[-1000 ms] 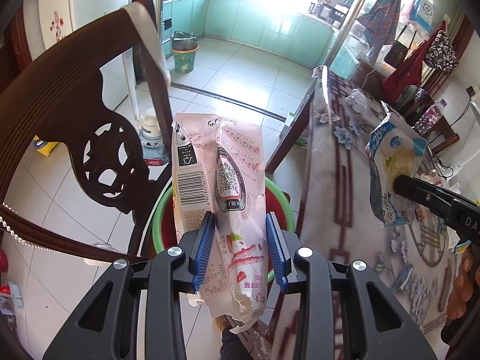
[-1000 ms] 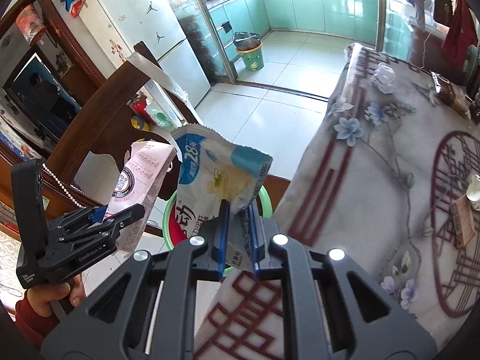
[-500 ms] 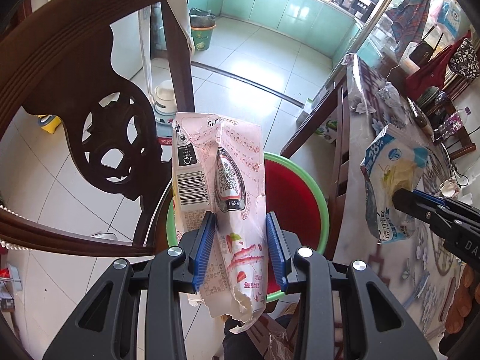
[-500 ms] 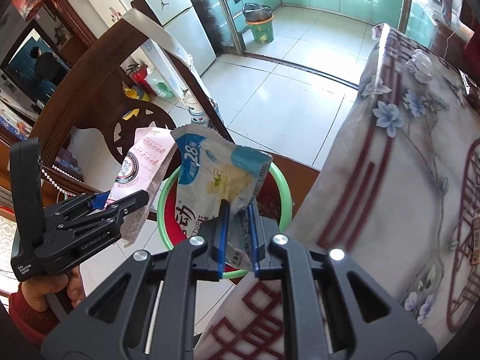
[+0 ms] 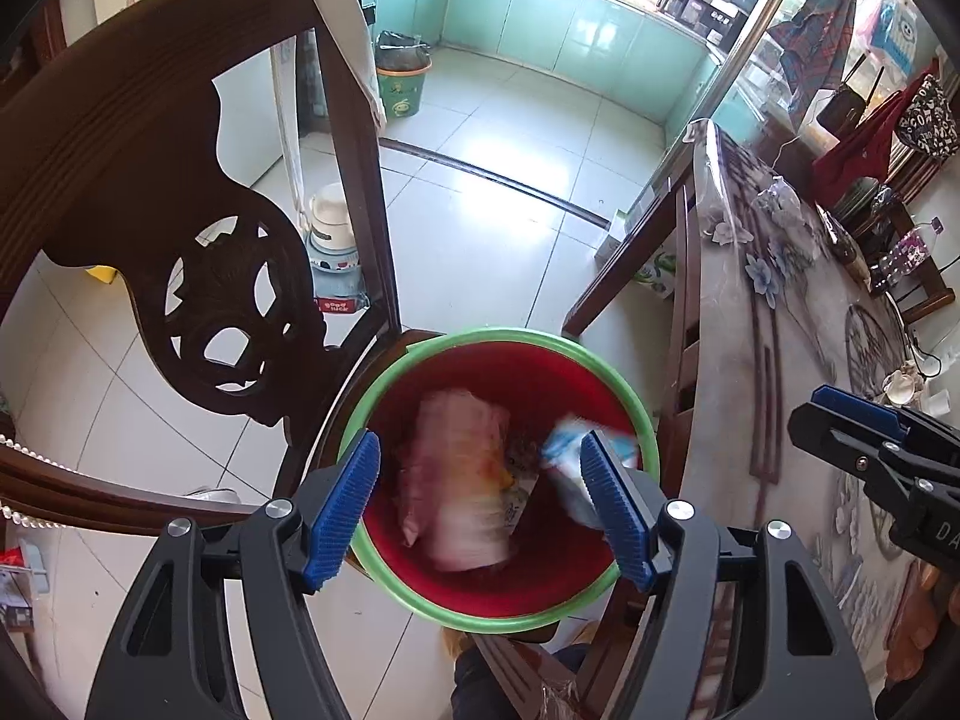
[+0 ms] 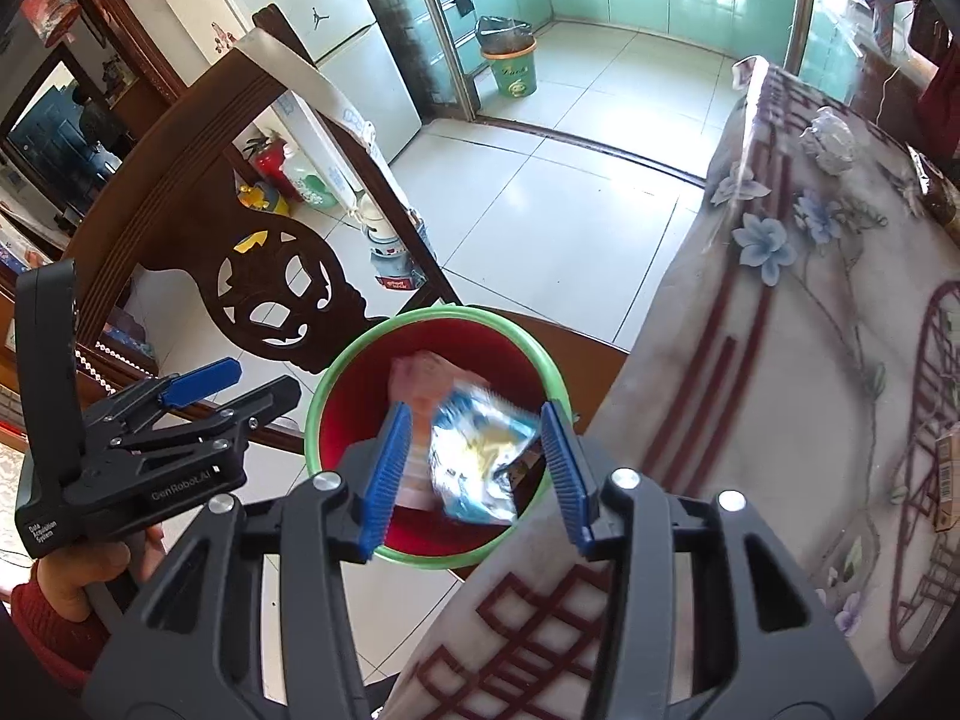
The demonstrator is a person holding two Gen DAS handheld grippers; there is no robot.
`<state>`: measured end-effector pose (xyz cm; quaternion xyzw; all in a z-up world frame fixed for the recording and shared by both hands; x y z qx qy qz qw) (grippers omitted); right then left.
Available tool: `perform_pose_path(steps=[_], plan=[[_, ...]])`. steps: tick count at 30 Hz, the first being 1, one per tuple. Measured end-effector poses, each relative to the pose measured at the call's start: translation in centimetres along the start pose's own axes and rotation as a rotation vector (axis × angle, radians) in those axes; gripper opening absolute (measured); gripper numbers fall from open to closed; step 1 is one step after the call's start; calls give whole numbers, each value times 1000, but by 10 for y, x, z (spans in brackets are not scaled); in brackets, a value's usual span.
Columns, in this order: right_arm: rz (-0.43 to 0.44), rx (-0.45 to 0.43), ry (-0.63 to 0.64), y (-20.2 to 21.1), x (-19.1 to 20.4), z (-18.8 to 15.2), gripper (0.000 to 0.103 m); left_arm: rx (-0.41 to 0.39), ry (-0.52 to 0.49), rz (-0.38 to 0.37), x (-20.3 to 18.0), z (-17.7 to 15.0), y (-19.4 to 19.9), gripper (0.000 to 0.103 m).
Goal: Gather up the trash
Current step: 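Open both grippers to drop the carton and snack bag into the bucket, then move both grippers back over the table toward the remaining trash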
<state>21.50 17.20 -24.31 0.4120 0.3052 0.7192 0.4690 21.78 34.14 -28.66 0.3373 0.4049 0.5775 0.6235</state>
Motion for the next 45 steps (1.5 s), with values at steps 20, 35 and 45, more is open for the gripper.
perform_pose_path(steps=[20, 35, 45], plan=[[-5, -9, -35, 31, -18, -46, 51, -61, 40, 19, 0, -26, 46, 66], [-30, -72, -109, 77, -60, -79, 56, -82, -56, -48, -74, -44, 69, 66], [-197, -136, -242, 144, -183, -109, 56, -32, -205, -155, -202, -58, 48, 66]])
Point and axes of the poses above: each gripper's, at about its wrist camera, not at the fingertips, and y roughly against the way its jaws point, x to its left, z to its top, the point moved 9 cm from there along -y, roughly the way its jaws point, and after that the axes turned 3 degrees about z, right-handed, at the moved point
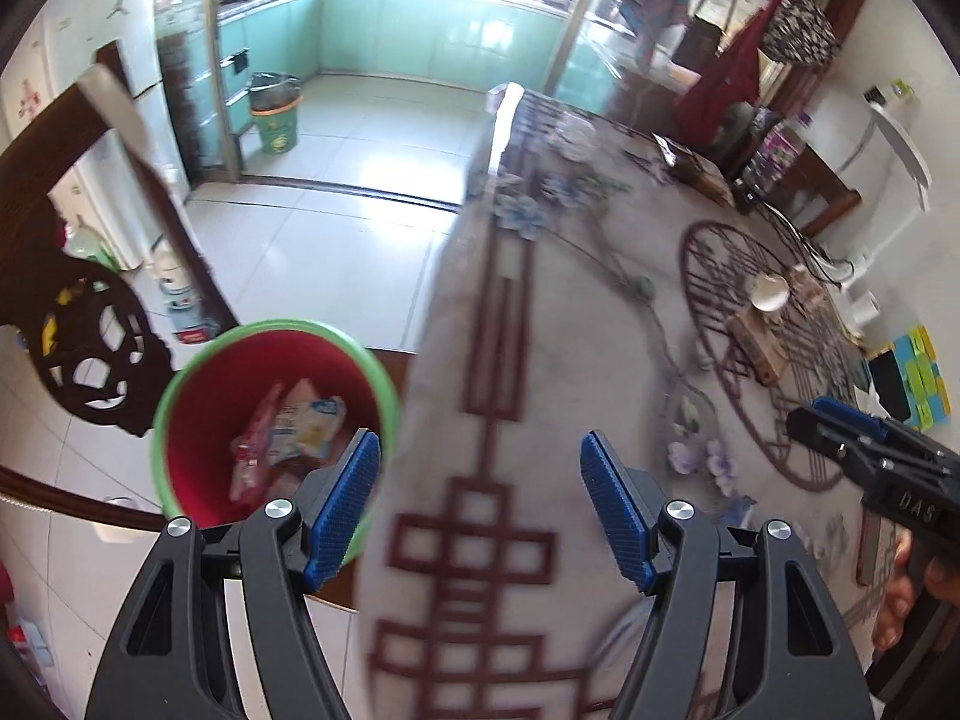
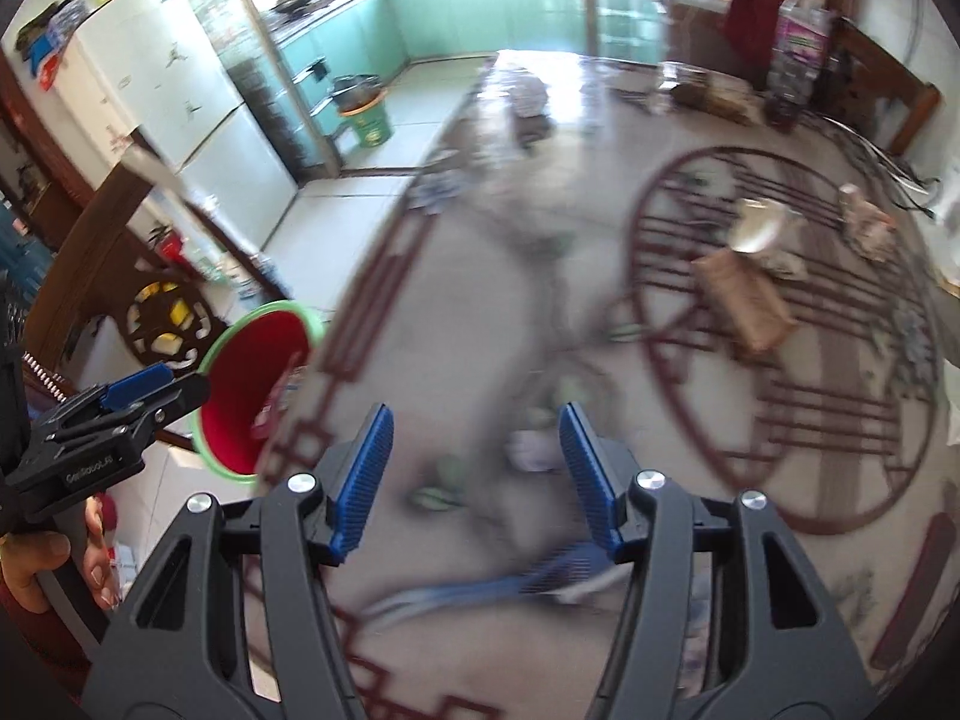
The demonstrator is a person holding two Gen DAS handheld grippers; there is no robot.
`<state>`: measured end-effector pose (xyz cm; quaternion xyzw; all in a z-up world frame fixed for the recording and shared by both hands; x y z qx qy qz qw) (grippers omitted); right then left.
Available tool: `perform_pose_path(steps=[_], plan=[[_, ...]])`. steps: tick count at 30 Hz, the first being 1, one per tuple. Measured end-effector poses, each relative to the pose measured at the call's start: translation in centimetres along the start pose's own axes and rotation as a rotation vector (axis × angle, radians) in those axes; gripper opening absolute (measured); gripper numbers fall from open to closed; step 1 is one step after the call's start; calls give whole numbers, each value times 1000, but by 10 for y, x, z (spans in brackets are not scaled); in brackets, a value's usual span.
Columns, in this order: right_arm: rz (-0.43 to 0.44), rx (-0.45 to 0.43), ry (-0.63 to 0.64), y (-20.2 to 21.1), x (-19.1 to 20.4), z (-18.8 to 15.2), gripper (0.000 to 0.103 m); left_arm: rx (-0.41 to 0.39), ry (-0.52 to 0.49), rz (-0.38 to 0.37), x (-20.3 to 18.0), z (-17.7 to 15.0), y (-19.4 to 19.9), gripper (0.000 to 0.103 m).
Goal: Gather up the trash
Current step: 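Move both grippers back over the table toward the remaining trash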
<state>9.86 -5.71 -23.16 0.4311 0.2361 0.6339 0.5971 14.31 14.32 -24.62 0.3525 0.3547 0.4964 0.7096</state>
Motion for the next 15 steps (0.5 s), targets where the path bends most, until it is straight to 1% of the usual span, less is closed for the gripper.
perform_pose_path(steps=[4, 9, 15], plan=[[-65, -18, -62, 14, -71, 5, 56, 24, -48, -16, -48, 0, -12, 66], [-129, -29, -153, 24, -157, 0, 57, 50, -92, -13, -93, -1, -24, 66], [-167, -25, -262, 29, -233, -20, 57, 102, -135, -6, -135, -8, -45, 66]])
Point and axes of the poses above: each gripper's, at about its wrist camera, not at the fingertips, and y roughly against the way its jaws point, x to its left, z to its top, the point moved 9 cm from there along -y, roughly the way its jaws point, and after that the axes turned 3 degrees about z, right-handed, at the moved point
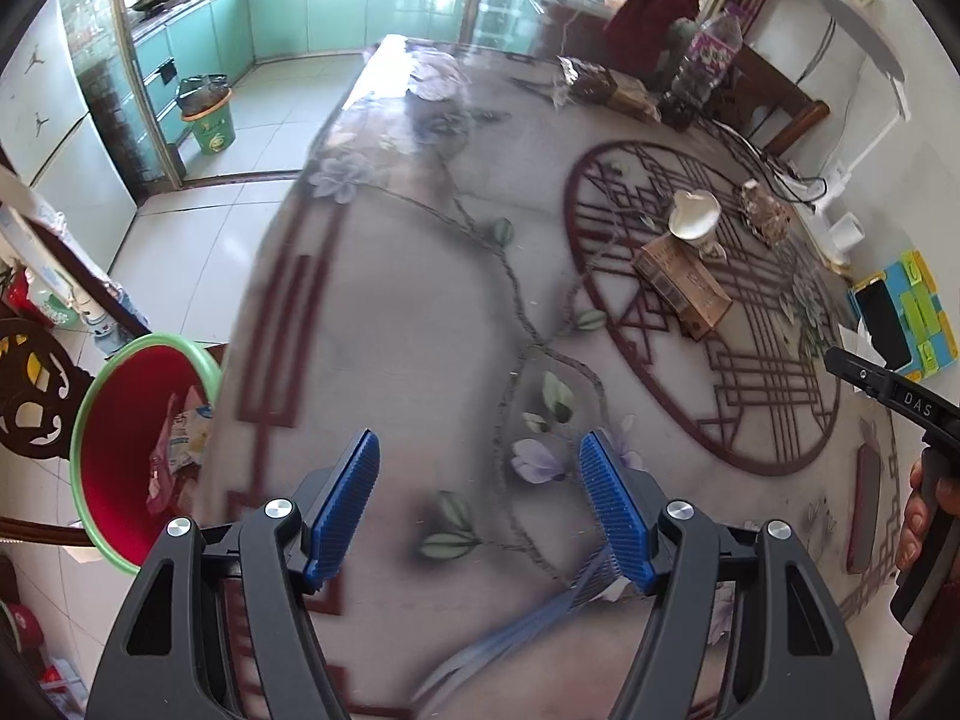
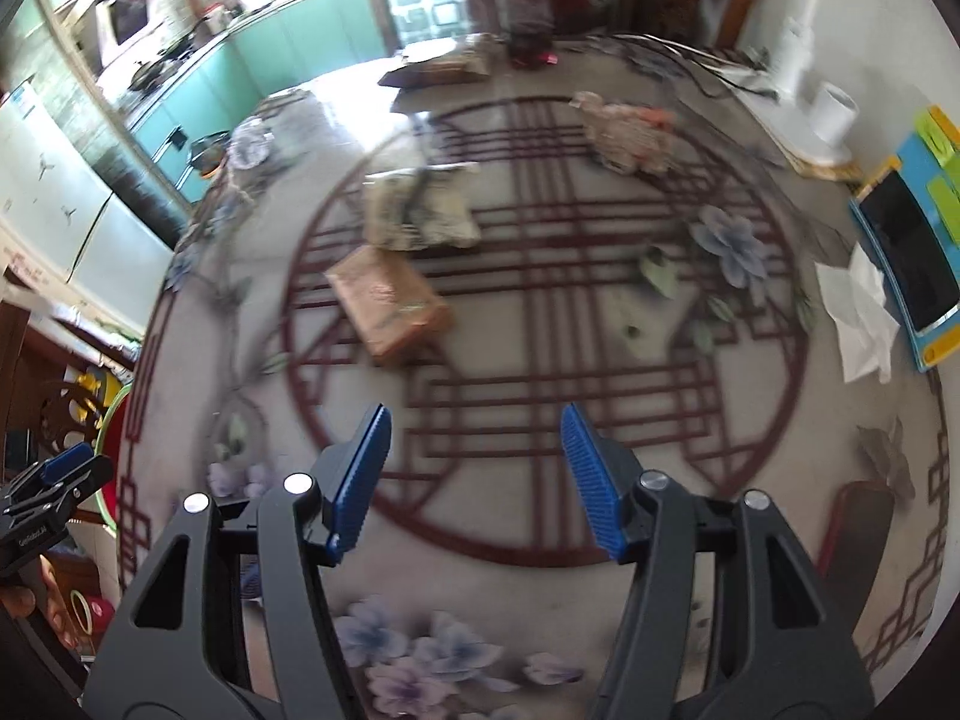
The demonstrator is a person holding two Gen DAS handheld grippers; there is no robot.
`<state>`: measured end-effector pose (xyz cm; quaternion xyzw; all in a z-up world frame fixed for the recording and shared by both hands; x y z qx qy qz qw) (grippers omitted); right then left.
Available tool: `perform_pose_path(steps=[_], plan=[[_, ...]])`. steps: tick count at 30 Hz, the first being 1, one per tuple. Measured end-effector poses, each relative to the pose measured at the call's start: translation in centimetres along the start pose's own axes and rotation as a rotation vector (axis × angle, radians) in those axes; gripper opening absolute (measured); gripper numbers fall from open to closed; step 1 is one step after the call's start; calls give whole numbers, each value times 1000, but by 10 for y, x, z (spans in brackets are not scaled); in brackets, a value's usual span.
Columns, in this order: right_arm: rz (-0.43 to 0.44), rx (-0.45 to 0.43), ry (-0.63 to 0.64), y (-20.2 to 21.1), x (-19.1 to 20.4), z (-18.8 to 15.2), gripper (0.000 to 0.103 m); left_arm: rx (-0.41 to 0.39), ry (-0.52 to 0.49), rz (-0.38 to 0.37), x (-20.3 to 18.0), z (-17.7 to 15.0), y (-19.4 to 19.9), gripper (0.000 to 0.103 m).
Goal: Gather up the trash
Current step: 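Move both grippers back over the table toward the remaining trash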
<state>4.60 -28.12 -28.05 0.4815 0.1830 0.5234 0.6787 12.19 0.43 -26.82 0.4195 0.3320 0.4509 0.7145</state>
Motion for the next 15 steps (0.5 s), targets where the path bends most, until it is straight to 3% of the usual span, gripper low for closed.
perform_pose_path(steps=[4, 8, 15], plan=[[-103, -37, -79, 4, -72, 8, 58, 13, -49, -11, -33, 4, -8, 66], [-105, -84, -200, 19, -130, 32, 58, 24, -82, -18, -59, 9, -17, 66], [-104, -141, -83, 3, -145, 114, 70, 38, -132, -41, -105, 15, -25, 66]])
Point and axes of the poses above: each gripper's, at about its wrist camera, not at the fingertips, and y roughly against the way its jaws point, x to its left, z to its top, the point moved 9 cm from there along -y, roughly the way its jaws point, and after that the axes turned 3 degrees about z, right-handed, at the moved point
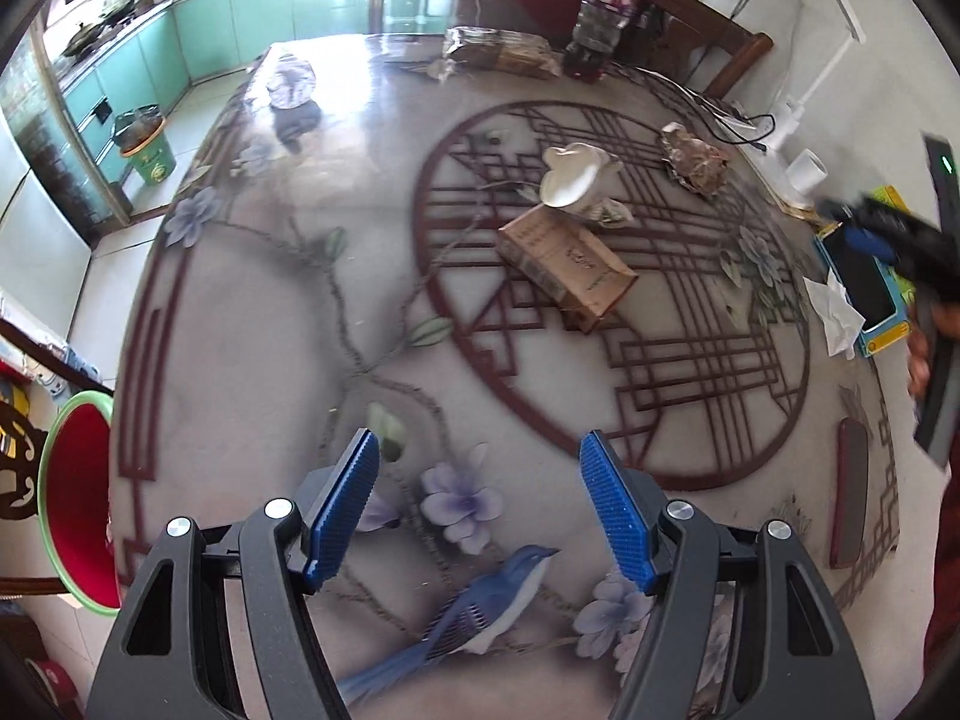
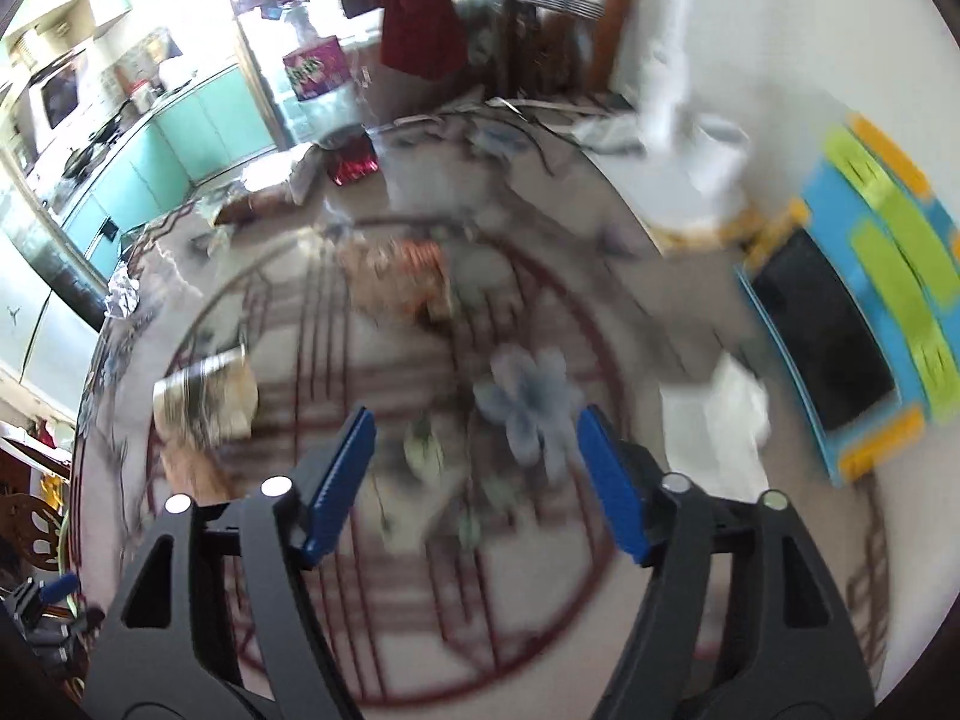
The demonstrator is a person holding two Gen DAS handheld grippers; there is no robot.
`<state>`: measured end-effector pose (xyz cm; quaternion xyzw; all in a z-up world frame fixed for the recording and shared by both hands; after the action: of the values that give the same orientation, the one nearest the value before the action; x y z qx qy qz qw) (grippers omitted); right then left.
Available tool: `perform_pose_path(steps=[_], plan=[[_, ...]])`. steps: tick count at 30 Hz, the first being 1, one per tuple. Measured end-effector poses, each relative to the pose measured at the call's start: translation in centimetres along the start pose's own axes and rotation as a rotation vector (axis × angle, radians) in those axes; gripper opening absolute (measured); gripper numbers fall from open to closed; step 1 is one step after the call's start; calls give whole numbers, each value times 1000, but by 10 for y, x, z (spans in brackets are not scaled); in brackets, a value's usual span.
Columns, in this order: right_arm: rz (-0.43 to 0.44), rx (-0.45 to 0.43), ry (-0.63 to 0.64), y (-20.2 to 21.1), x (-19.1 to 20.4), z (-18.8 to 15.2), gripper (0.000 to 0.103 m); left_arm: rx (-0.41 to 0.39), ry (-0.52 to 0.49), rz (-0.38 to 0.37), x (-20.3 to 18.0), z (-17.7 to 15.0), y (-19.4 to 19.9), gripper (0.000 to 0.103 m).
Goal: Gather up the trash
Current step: 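Move both grippers back over the table toward the remaining trash, then grasp the white paper cup with the left gripper while the right grasps crumpled paper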
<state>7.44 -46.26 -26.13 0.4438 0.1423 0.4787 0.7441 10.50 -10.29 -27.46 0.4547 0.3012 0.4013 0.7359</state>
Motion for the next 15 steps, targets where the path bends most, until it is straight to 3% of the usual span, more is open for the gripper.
perform_pose_path(steps=[3, 9, 12, 15], plan=[[42, 20, 26, -20, 20, 17, 70, 2, -10, 2, -10, 2, -1, 67], [244, 79, 115, -49, 104, 15, 72, 37, 17, 25, -9, 7, -12, 67], [182, 32, 168, -61, 110, 31, 72, 32, 17, 36, -8, 17, -15, 67], [41, -17, 156, -72, 77, 53, 78, 32, 9, 36, -8, 25, -22, 67]])
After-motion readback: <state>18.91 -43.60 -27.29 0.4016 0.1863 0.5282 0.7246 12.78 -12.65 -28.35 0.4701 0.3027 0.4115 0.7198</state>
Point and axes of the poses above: each gripper's, at about its wrist camera, not at the fingertips, and y roughly against the way its jaws point, x to its left, z to its top, the point moved 9 cm from there along -y, roughly the way its jaws point, and after that the axes turned 3 degrees about z, right-handed, at the moved point
